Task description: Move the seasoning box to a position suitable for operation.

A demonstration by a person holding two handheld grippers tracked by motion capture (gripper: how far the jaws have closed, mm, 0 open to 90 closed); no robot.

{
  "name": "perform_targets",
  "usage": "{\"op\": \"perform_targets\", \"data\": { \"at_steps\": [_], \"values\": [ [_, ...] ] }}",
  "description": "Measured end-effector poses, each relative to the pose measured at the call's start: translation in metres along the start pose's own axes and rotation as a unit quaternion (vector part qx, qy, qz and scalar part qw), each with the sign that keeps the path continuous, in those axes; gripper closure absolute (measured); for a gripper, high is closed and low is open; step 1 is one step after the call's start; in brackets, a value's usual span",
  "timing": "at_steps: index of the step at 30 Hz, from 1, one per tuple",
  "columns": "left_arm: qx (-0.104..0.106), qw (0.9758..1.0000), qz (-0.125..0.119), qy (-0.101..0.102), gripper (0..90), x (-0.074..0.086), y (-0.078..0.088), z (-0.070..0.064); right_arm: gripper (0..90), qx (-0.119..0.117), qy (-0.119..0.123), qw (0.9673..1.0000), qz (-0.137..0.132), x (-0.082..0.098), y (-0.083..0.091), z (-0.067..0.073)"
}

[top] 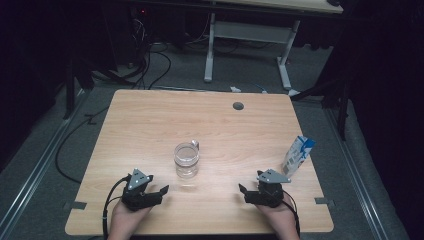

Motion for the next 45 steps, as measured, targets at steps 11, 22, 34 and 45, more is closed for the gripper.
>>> {"op": "perform_targets", "data": {
  "at_steps": [11,22,34,45],
  "values": [
    [-0.002,0.9999,-0.013,0.006,28.4,0.0,0.005,-0.001,15.0,-0.038,-0.043,0.9983,-0.012,0.0,0.002,-0.005],
    [0.009,0.9994,-0.027,0.022,33.0,-0.007,0.011,0.0,35.4,-0.047,0.004,0.9989,0.001,0.004,0.0,0.004],
    [-0.025,0.9992,-0.031,0.008,32.5,-0.025,0.015,-0.01,43.0,-0.044,0.012,0.9988,-0.017,0.004,0.003,0.007],
    [-0.003,0.9991,-0.037,0.019,41.1,-0.052,0.014,-0.01,44.2,-0.036,0.016,0.9991,-0.015,0.006,0.004,0.005]
  ]
}}
Point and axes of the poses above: each handheld gripper's, and its own axes: y roughly backward along the jaws, x roughly out of its underside, z roughly to its left, the point moved 1 cm from there along -y, roughly forward along the jaws, and after that the axes turned 2 degrees about -y, right-handed, at the moved point
